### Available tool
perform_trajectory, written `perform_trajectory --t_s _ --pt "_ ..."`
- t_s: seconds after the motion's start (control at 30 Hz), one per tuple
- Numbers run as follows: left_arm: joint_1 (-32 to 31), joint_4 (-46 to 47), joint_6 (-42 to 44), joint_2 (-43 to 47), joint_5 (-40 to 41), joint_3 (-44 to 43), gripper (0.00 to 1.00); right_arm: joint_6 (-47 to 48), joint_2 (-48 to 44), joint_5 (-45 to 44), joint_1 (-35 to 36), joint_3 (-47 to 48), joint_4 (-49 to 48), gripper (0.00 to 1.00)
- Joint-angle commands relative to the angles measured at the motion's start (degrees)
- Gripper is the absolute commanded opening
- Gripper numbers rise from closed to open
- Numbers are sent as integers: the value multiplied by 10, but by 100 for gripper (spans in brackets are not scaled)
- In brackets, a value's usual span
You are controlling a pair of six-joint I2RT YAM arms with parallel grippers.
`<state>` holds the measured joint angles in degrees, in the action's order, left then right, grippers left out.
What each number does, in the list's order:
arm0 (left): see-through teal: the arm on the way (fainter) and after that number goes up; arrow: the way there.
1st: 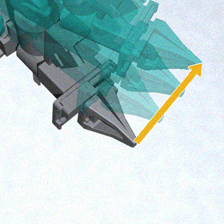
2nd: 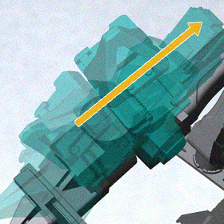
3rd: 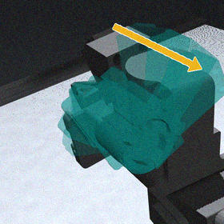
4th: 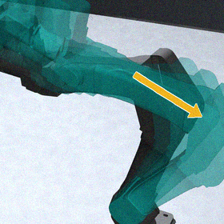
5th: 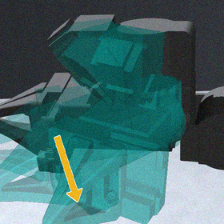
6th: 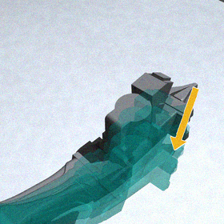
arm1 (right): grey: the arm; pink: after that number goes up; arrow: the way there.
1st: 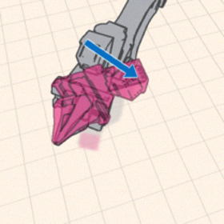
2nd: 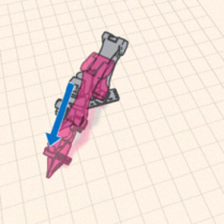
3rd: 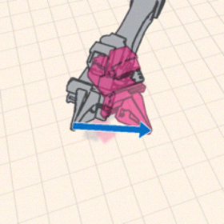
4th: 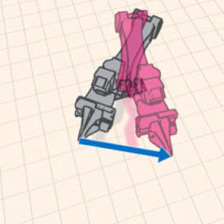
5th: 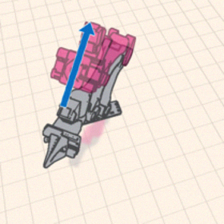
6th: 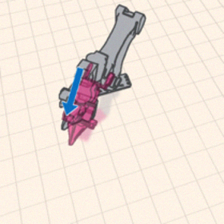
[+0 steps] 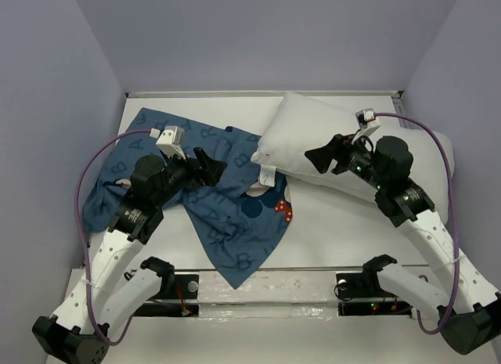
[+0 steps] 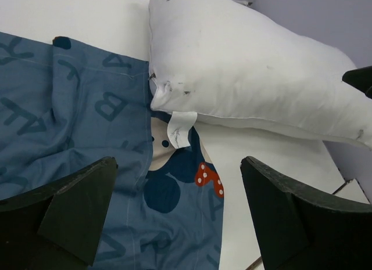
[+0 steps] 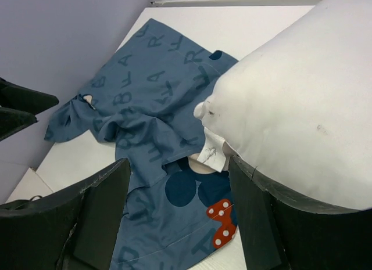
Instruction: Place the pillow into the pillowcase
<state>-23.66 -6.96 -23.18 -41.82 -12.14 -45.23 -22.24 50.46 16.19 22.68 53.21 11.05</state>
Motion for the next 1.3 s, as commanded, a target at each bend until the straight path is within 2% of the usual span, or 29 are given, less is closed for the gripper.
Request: perform_trajectory --t_s 0.0,0.2,0.3,0.33,0.37,0.4,0.47,0.5,0.57,0.7,0.77,0.97,1.1,1.27 --pt "-2 26 5 -9 -15 -7 99 11 -12 -12 1 5 -4 74" --pt "-6 87 5 -14 -43 28 99 10 -20 -15 1 -7 -5 71" --pt "-50 113 -5 -32 -1 44 99 8 -19 -12 1 -11 -7 69" --pt "-67 126 -10 -45 44 48 99 7 -19 -12 1 -15 -8 68" --pt "-88 129 -7 -53 44 48 99 7 -20 -12 1 -17 -9 68" --pt "-137 128 -2 -63 122 45 99 7 -20 -12 1 -19 -8 67" --pt "-183 108 14 -104 258 35 99 6 -25 -9 1 -26 -8 65" --pt "-218 104 20 -119 290 30 97 6 -26 -8 1 -29 -9 65" --pt "-246 99 27 -166 374 28 83 6 -30 -10 1 -40 -10 64" --pt "-300 109 51 -241 448 21 82 9 -31 -8 1 -52 -16 64" --pt "-305 110 56 -278 482 17 81 6 -33 4 1 -57 -20 64" --pt "-305 173 107 -358 479 34 75 5 -35 21 1 -66 -28 64" --pt "-304 201 132 -403 502 23 63 7 -44 26 1 -72 -27 63" --pt "-300 194 150 -459 505 -8 59 7 -48 33 1 -73 -28 63"
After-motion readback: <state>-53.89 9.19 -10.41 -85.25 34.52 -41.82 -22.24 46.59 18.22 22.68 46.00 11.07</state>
